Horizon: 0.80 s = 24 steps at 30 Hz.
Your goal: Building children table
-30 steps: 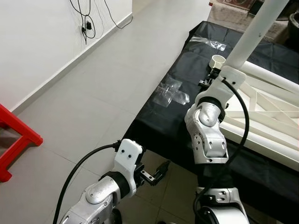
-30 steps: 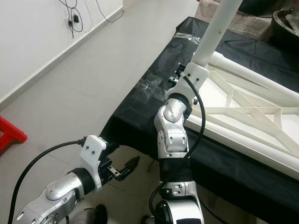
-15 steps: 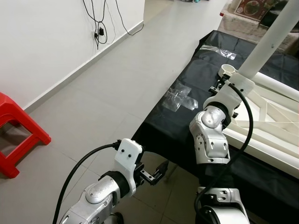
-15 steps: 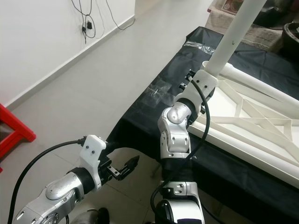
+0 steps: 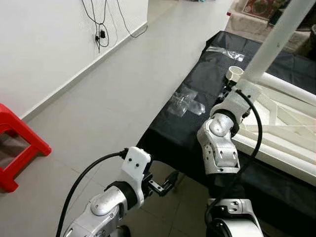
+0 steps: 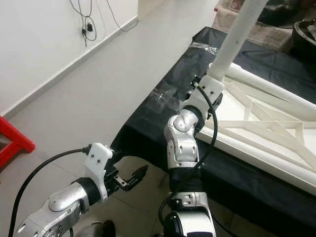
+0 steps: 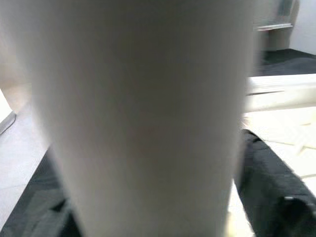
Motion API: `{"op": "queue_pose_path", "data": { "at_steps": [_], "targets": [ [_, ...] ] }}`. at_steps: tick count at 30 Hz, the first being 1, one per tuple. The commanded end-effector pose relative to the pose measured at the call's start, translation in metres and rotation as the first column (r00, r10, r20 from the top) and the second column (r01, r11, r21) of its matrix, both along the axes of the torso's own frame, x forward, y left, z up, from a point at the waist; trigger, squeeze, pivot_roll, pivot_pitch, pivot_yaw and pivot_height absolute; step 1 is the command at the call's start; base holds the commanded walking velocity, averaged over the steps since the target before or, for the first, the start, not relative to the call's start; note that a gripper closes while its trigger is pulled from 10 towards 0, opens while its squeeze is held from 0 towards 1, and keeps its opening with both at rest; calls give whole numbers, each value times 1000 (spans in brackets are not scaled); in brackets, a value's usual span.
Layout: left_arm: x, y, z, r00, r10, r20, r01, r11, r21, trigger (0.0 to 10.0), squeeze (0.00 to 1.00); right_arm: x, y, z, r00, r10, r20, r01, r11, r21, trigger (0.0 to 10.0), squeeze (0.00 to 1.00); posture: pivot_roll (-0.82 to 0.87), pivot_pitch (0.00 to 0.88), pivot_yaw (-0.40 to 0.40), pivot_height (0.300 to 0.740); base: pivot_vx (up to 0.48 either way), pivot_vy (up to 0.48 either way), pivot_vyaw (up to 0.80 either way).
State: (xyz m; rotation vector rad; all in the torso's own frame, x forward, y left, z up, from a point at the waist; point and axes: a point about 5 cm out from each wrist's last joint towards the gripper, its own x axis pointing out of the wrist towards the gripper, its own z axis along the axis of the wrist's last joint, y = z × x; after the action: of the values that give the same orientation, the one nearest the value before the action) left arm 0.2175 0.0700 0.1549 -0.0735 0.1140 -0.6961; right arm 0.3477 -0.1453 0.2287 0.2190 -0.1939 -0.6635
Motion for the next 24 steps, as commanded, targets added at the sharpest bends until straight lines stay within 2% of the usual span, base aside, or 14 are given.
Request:
{"op": "queue_pose_path", "data": {
  "at_steps": [1, 12, 13, 15, 16, 18, 19, 24],
  "targets": [
    [-2, -1, -4, 1000, -12, -15, 12, 1000, 2, 10000, 0, -3, 4, -13, 999, 2, -33, -1, 999, 42, 10000, 0, 175, 180, -75, 740, 0, 0, 0],
    [-1, -1, -4, 1000, -10, -18, 10, 1000, 2, 10000, 0, -4, 8, -13, 999, 25, -24, -25, 1000, 15, 10000, 0, 177, 179, -75, 740, 0, 0, 0],
    [-1, -1, -4, 1000, -10, -18, 10, 1000, 1, 10000, 0, -4, 8, -13, 999, 24, -22, -23, 1000, 8, 10000, 1000, 175, 179, -73, 740, 0, 0, 0],
    [-1, -1, -4, 1000, -11, -18, 11, 1000, 1, 10000, 0, -4, 8, -12, 1000, 22, -21, -22, 1000, 4, 10000, 973, 175, 179, -73, 740, 0, 0, 0],
    [-1, -1, -4, 1000, -11, -19, 11, 1000, 1, 10000, 0, -5, 9, -13, 1000, 21, -21, -21, 1000, 0, 10000, 529, 175, 179, -73, 740, 0, 0, 0],
    [-1, -1, -4, 1000, -11, -19, 11, 1000, 1, 10000, 0, -5, 9, -13, 1000, 20, -21, -20, 1000, -2, 10000, 529, 175, 179, -73, 740, 0, 0, 0],
    [-1, -1, -4, 1000, -11, -19, 11, 1000, 1, 10000, 0, -5, 9, -13, 999, 25, -20, -25, 1000, 6, 10000, 0, 175, 179, -73, 740, 0, 0, 0],
    [-1, -1, -5, 1000, -9, -20, 9, 1000, 1, 10000, 0, -5, 10, -13, 999, 33, -17, -33, 999, 6, 10000, 0, 177, 179, -73, 740, 0, 0, 0]
  ]
}}
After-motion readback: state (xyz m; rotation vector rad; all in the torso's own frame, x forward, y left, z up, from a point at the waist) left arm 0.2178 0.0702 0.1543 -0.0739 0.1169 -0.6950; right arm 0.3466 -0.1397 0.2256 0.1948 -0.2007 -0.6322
